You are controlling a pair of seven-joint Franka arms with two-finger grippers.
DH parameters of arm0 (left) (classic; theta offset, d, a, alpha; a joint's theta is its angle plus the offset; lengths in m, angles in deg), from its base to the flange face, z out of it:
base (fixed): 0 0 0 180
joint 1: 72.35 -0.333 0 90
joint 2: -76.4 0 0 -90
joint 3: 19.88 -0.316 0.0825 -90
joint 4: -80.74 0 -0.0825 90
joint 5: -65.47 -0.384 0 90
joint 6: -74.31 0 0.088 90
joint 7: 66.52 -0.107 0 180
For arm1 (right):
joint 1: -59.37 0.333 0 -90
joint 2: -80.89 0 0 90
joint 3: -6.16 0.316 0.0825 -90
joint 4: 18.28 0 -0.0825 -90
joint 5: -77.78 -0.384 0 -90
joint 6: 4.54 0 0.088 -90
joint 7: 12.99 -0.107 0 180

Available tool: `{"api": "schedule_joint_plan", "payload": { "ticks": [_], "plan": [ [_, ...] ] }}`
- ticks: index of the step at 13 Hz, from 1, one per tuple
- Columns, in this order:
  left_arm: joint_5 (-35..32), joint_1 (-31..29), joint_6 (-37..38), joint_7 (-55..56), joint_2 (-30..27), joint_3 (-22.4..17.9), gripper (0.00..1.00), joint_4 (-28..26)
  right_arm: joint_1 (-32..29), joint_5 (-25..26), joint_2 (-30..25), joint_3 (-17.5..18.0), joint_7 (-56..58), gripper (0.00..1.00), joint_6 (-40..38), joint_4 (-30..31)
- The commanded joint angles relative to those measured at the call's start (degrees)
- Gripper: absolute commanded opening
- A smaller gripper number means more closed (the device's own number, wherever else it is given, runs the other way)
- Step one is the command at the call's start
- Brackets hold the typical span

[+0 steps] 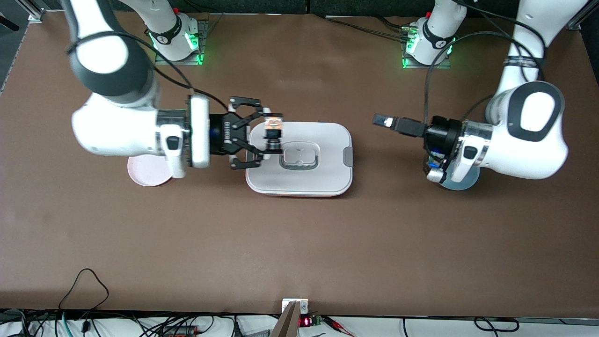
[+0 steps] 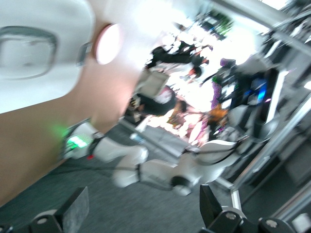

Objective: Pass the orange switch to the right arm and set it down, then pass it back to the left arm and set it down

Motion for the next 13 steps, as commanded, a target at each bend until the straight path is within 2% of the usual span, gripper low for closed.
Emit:
{"api": "schedule_joint_plan", "payload": {
  "ticks": [1,3,5,10,11,13],
  "plan": [
    [7.4,0.0,-8.7,1.0,-3.4,3.7,1.00,-4.8,3.8,-7.6,1.3,-0.2,1.8,0.29,4.2,0.1],
    [10.1,0.0,-17.2,1.0,-3.3,8.6,1.00,-4.8,5.6,-10.2,2.2,-0.2,1.8,0.29,7.0,-0.1],
    [12.8,0.0,-21.9,1.0,-2.8,11.8,1.00,-4.8,7.4,-10.6,2.8,-0.2,1.7,0.29,10.1,-0.2],
    [13.0,0.1,-22.1,2.2,-2.7,12.2,0.99,-4.7,8.9,-10.5,3.1,-0.3,0.8,0.29,11.6,-0.2],
    [13.0,0.1,-22.1,2.4,-2.7,12.2,0.94,-4.7,8.9,-10.5,3.1,-0.3,0.9,0.29,11.5,-0.2],
    [13.0,0.0,-21.8,2.4,-2.7,12.2,0.64,-4.7,8.9,-10.5,3.0,-0.3,1.1,0.29,11.5,-0.2]
  ]
}}
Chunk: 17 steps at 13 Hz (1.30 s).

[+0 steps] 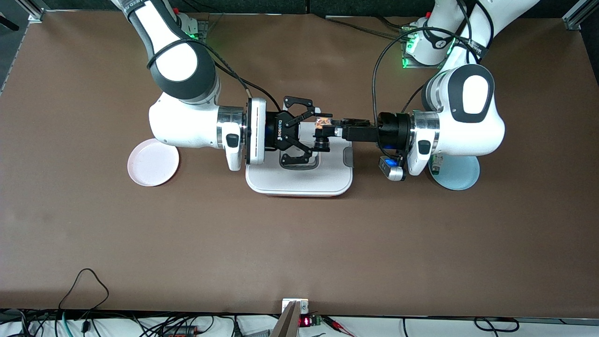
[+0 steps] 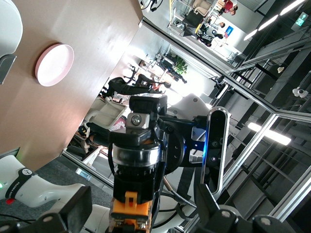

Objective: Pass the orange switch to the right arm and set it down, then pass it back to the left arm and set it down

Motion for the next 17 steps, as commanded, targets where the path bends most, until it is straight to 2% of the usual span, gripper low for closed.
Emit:
{"api": "schedule_joint_plan", "payload": {
  "ticks": [1,4,5,11,12,13,14,17],
  "plan": [
    [1.5,-0.4,-0.2,0.5,-1.6,0.1,0.49,-1.7,0.5,-1.7,-0.2,-0.3,0.4,0.29,0.6,-0.2],
    [1.5,-0.3,-0.2,1.0,-1.7,0.1,0.08,-1.7,0.5,-1.7,-0.2,-0.4,0.8,0.29,0.6,-0.2],
    [1.4,-0.3,-0.2,1.8,-1.7,0.1,0.00,-1.6,0.6,-1.7,-0.2,-0.4,0.8,0.29,0.6,-0.2],
    [1.4,-0.3,0.0,1.6,-1.6,0.1,0.00,-1.6,0.6,-1.7,-0.4,-0.5,0.8,0.31,0.6,0.1],
    [1.4,-0.3,0.0,1.7,-1.6,0.2,0.00,-1.6,0.6,-1.9,-0.5,-0.6,0.2,0.43,0.6,0.2],
    [1.4,-0.3,0.1,1.5,-1.6,0.1,0.00,-1.6,0.6,-1.9,-0.6,-0.6,0.1,0.65,0.5,0.4],
    [1.4,-0.3,0.1,1.5,-1.5,0.1,0.00,-1.6,0.6,-1.9,-0.8,-0.6,0.0,0.99,0.5,0.8],
    [1.4,-0.4,0.1,1.9,-1.5,0.1,0.00,-1.5,0.7,-1.9,-1.1,-0.6,0.0,1.00,0.6,1.3]
  ]
}}
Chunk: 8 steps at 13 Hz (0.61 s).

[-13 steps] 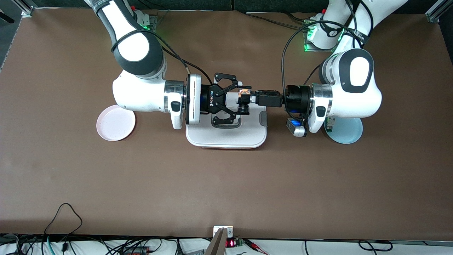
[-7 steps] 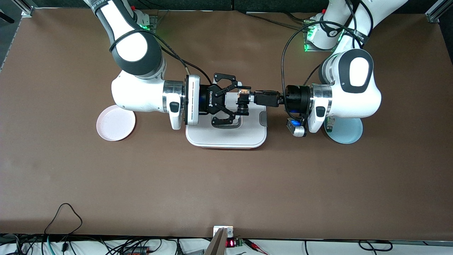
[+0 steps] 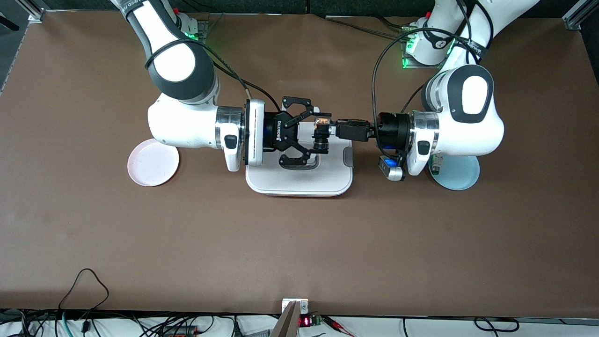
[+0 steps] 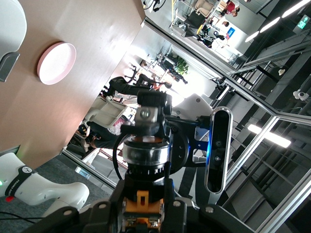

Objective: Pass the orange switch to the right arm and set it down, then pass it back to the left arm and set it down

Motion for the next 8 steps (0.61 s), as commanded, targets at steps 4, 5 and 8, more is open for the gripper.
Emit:
{"api": "schedule_joint_plan", "payload": {
  "ticks": [4,5,8],
  "plan": [
    [1.2,-0.4,0.1,0.4,-1.4,0.1,0.00,-1.1,0.4,-1.2,-1.6,-0.4,0.9,1.00,0.6,1.2],
    [0.5,-0.5,0.3,0.2,-1.4,0.1,0.00,-1.1,0.2,-1.2,-1.9,-0.5,0.7,1.00,0.6,1.3],
    [-3.6,-1.4,2.4,0.2,-1.4,0.0,0.00,-1.3,-0.4,-0.7,-5.0,-2.6,0.6,1.00,0.4,5.1]
  ]
}}
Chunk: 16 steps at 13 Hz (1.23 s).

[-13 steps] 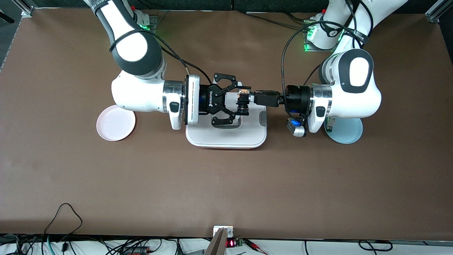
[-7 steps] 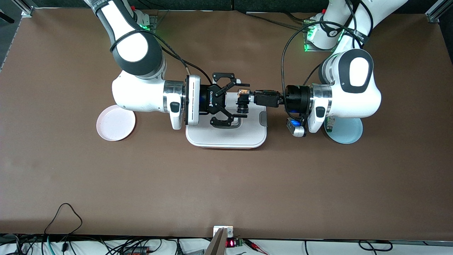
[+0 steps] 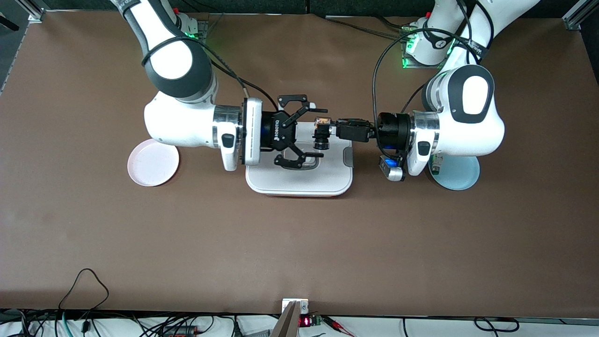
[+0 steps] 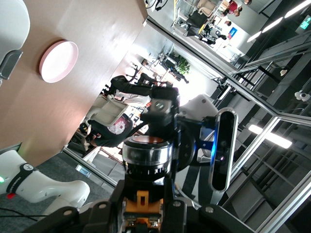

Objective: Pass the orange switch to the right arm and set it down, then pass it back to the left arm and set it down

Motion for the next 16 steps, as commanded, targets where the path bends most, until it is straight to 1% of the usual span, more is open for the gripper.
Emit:
{"api": "schedule_joint_plan", "payload": {
  "ticks": [1,3,4,6,8,10,12,14,15,16],
  "plan": [
    [-4.3,-1.7,2.8,-0.2,-1.4,0.1,0.00,-1.3,-1.3,-0.5,-5.0,-1.9,0.7,1.00,0.0,5.9],
    [-9.3,-3.4,7.6,-3.0,-0.7,-0.2,0.00,-1.2,-3.6,-0.1,-7.2,-2.0,1.3,1.00,-0.5,9.5],
    [-13.8,-4.6,10.2,-5.2,-0.6,-0.2,0.00,-0.9,-4.9,0.4,-8.0,-2.0,1.5,1.00,-1.5,10.9],
    [-27.3,-6.5,15.7,-10.7,-0.2,-0.2,0.00,1.0,-8.5,5.1,-9.1,-2.0,0.8,1.00,-5.2,12.4],
    [-40.3,-8.2,21.6,-18.0,0.0,-0.2,0.00,3.0,-12.8,11.8,-10.7,-2.0,0.7,1.00,-6.3,15.2],
    [-52.4,-9.8,25.7,-28.8,-0.1,-0.2,0.00,3.7,-15.7,14.9,-11.5,-2.4,-0.9,1.00,-7.2,17.4],
    [-66.8,-10.1,27.3,-40.0,-0.5,-0.2,0.00,3.6,-16.6,16.3,-11.5,-3.3,-11.5,1.00,-8.1,17.6],
    [-77.3,-10.1,27.5,-47.3,-1.2,0.1,0.00,3.5,-18.3,22.0,-11.7,-3.4,-27.0,1.00,-6.8,17.4],
    [-81.6,-10.0,27.3,-52.9,-1.3,0.1,0.00,2.9,-19.0,26.0,-12.0,-3.4,-35.3,1.00,-7.0,17.2],
    [-85.3,-10.0,27.0,-58.0,-1.3,0.1,0.00,2.8,-19.3,32.4,-12.8,-3.4,-42.2,1.00,-7.2,17.1]
  ]
}}
